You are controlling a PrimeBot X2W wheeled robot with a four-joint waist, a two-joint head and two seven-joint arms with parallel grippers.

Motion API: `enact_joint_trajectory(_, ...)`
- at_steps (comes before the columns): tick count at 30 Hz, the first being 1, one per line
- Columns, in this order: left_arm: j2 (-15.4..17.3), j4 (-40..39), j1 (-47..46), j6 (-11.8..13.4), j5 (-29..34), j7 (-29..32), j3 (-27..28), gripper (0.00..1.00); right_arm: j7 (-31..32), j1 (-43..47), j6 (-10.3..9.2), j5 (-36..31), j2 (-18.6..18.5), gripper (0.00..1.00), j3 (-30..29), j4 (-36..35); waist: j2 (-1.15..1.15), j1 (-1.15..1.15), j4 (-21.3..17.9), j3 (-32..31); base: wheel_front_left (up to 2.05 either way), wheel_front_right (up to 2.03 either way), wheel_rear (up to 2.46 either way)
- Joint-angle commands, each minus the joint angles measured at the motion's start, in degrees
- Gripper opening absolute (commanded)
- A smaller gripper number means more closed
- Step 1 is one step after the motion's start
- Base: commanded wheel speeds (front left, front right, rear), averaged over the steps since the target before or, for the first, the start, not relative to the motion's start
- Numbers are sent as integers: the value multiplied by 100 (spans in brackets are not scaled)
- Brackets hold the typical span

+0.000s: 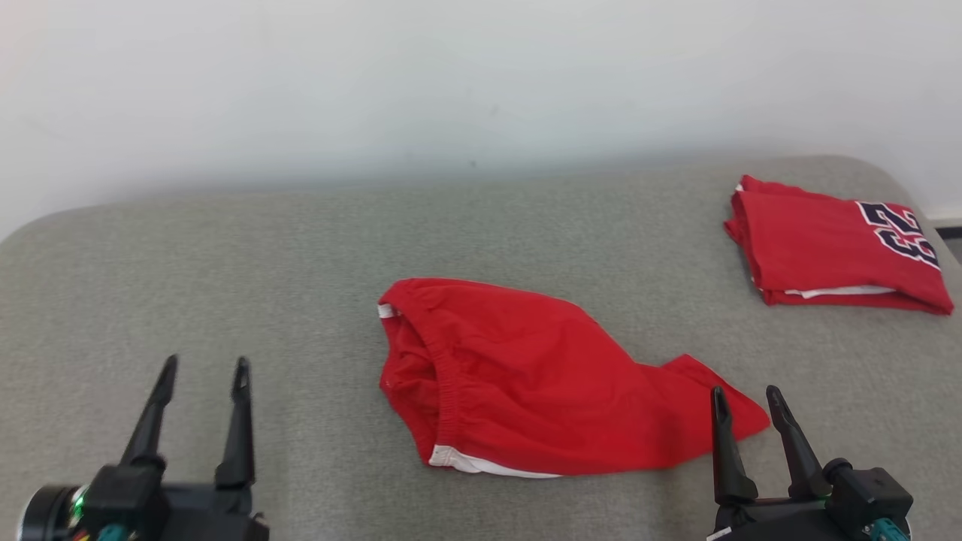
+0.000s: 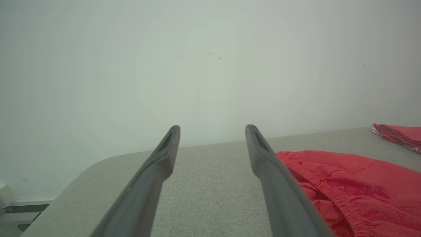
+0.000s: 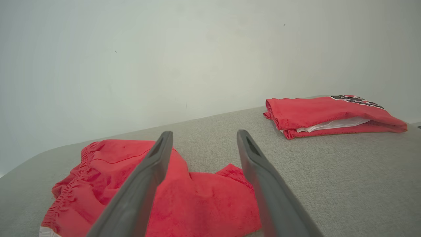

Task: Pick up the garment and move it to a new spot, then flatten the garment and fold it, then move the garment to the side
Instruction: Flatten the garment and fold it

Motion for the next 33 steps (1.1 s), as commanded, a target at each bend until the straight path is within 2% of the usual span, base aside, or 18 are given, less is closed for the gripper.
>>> enact_joint_trajectory(1, -58, -134, 179, 30, 48, -16, 129, 100, -24, 59, -16, 9, -15, 100, -2, 5, 0, 1, 149, -93, 0, 0, 0)
enact_joint_trajectory(10, -559, -768, 1101, 118, 269, -16, 776, 100, -24, 146, -16, 64, -3, 100, -25, 57, 0, 1, 309, -150, 0, 0, 0)
enact_joint_trajectory(18, -767, -667, 1361, -43, 362, -16, 873, 100, -24, 156, -16, 50, 9, 100, -13, 98, 0, 1, 368, -160, 0, 0, 0)
enact_joint_trajectory(24, -746, -318, 990, -315, 310, -16, 346, 100, -24, 61, -16, 37, -24, 100, 63, 104, 0, 1, 217, -90, 0, 0, 0)
enact_joint_trajectory(25, -746, -318, 990, -315, 310, -16, 346, 100, -24, 61, -16, 37, -24, 100, 63, 104, 0, 1, 217, -90, 0, 0, 0)
enact_joint_trajectory(33, -478, 532, 275, -353, 13, -16, -824, 100, -23, -70, -16, 65, -12, 100, 121, 132, 0, 1, -289, 169, 0, 0, 0)
